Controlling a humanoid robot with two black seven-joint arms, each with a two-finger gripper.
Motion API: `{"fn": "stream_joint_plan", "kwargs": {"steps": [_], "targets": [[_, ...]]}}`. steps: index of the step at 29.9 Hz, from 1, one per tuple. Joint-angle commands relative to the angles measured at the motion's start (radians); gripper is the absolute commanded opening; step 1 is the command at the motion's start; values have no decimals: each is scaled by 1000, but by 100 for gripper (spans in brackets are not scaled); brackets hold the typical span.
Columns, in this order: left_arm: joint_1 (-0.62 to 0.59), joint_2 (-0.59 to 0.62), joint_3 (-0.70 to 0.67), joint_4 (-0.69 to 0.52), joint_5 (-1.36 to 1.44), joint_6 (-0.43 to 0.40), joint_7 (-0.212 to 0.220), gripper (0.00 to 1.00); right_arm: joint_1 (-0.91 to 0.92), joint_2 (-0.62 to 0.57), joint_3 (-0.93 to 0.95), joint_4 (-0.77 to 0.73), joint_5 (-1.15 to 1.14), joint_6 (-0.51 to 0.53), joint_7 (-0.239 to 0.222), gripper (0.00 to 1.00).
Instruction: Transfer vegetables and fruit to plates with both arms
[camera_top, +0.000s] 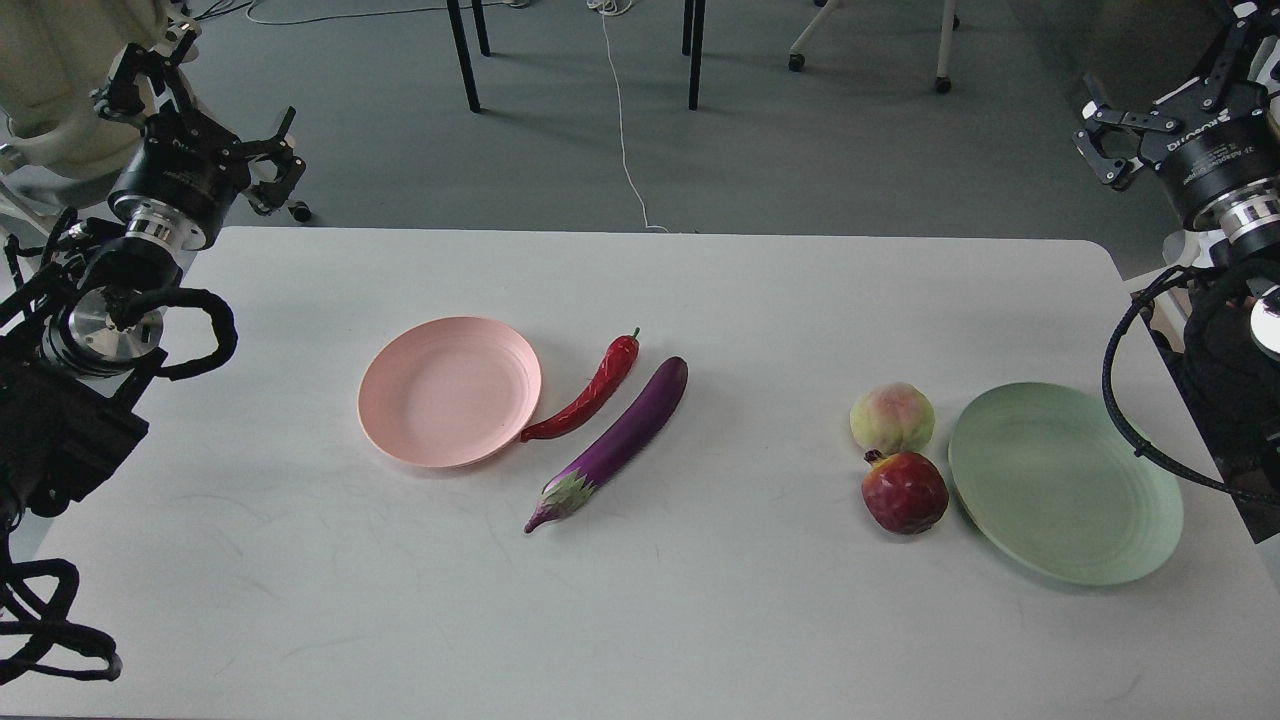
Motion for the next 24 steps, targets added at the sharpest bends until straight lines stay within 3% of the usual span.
{"fn": "stream_joint_plan", "kwargs": {"steps": [1, 12, 24], "targets": [[2, 0, 9, 3, 0, 0, 1, 98, -1, -16, 3, -2, 0, 0, 0, 99], [-15, 21, -9, 3, -1, 0, -8, 98, 31, -57, -53, 26, -4, 0, 3, 99], [-15, 0, 3, -3, 0, 0, -5, 98, 491, -156, -642, 115, -75, 0, 6, 99]]}}
